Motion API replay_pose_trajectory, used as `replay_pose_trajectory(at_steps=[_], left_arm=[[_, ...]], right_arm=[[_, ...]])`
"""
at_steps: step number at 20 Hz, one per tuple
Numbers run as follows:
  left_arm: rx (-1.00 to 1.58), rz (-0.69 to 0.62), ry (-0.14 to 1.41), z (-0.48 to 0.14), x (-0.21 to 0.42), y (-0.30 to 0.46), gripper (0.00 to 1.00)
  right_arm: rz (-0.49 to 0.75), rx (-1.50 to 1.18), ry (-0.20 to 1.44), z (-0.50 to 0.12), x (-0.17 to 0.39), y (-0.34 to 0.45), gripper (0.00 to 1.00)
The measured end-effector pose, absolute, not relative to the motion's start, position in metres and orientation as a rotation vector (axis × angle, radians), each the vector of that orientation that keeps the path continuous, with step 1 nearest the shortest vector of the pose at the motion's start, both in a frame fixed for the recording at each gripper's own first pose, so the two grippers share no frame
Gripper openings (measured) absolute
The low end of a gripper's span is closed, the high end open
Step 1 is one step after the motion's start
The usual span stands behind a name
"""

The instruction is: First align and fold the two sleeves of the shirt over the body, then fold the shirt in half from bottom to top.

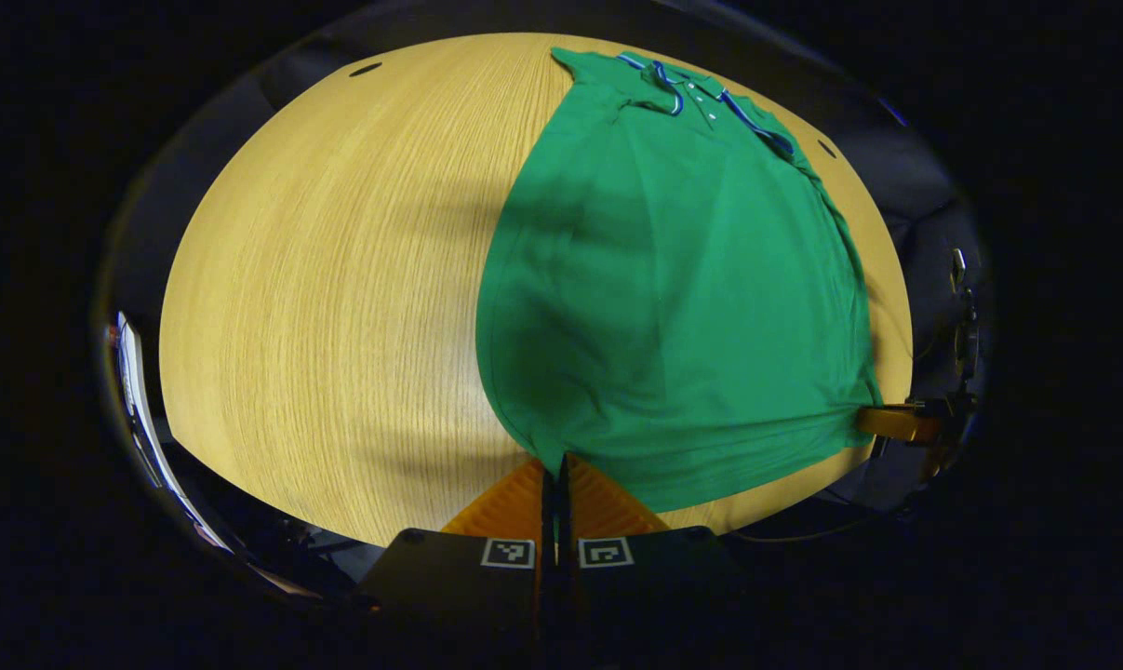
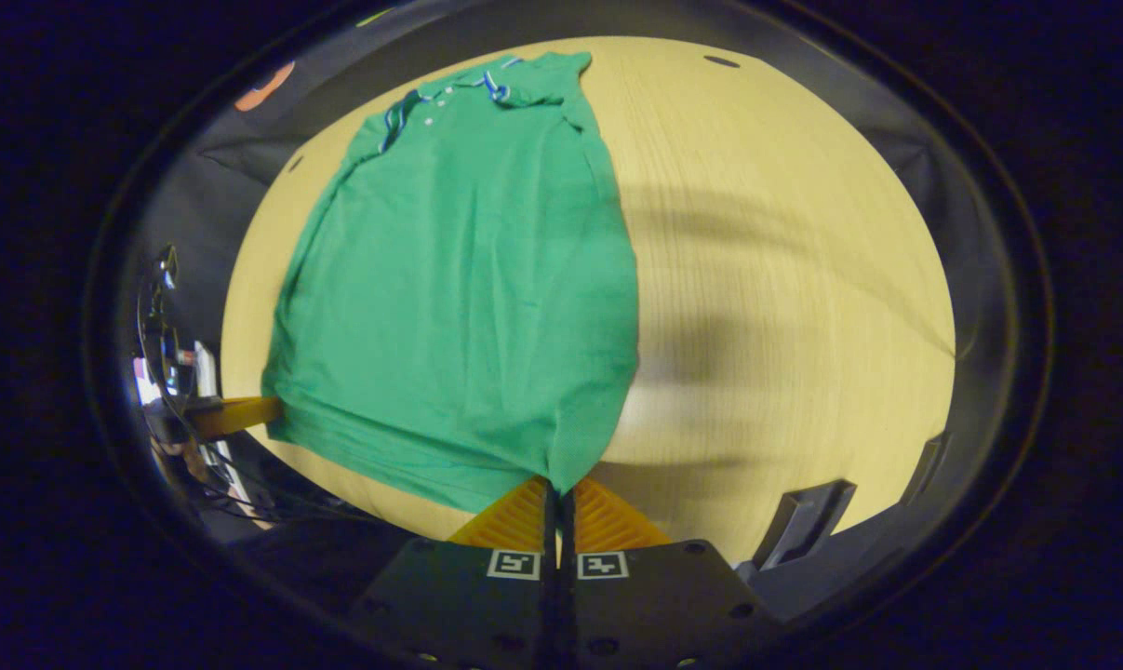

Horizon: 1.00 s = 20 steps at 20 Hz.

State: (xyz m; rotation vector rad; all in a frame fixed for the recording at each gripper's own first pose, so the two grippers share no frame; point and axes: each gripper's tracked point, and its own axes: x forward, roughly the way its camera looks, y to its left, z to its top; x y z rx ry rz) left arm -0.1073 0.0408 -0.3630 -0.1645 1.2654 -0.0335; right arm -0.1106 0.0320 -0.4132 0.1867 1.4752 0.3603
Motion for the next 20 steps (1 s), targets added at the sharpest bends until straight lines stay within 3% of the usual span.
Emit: replay_pose_trajectory(at_steps=[13, 20], left_arm=[[-0.053, -0.071, 0.763, -0.207, 0.011, 0.037, 0.03], [0.027, -0.053, 0.604, -0.161, 0.098, 0.047, 0.03]], right_arm=[[0.435, 0.334, 1.171, -0.266, 0.015, 0.039, 0.00], [0.425, 0.261, 1.034, -0.232, 0.108, 0.046, 0.00]])
